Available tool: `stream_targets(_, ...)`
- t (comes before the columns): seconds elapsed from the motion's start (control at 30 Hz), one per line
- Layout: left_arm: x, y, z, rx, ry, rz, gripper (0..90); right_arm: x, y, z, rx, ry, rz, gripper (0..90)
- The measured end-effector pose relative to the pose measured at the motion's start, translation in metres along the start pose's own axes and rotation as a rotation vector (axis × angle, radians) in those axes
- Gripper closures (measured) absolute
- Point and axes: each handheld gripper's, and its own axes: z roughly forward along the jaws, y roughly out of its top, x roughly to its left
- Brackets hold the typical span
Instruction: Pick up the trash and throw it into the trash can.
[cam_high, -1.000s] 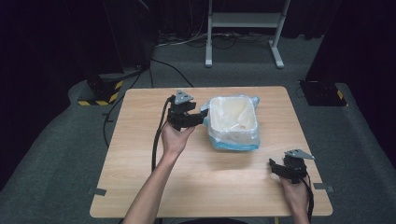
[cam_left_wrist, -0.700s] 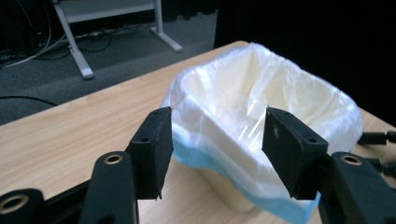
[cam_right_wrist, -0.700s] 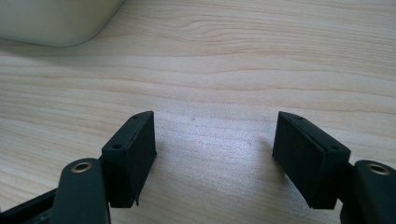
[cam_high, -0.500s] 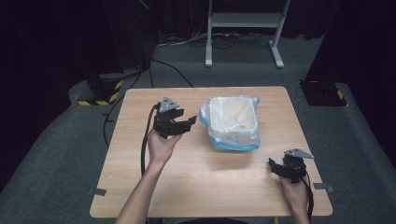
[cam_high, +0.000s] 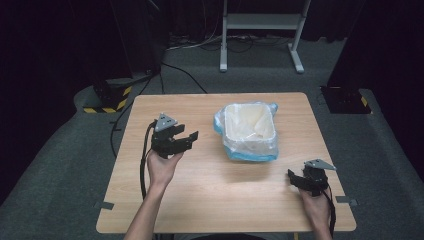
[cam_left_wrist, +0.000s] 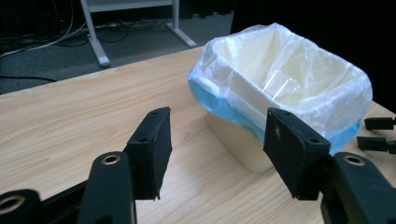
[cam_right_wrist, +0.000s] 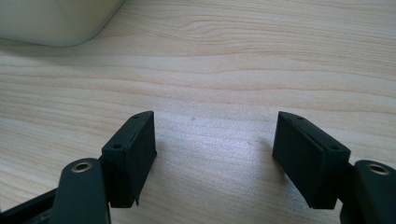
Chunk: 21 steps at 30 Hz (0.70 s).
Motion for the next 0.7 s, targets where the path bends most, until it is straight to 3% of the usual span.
stream_targets(0.37, -0.002, -0.020, -0.002, 0.005, -0.018, -0.024, 41.1, 0.000, 0.000, 0.000, 0.000, 0.000, 0.000, 29.5)
stream_targets(0.7, -0.002, -0.033, -0.013, -0.013, 0.008, -0.042, 40.9, 0.000, 0.000, 0.000, 0.001, 0.000, 0.001, 29.5)
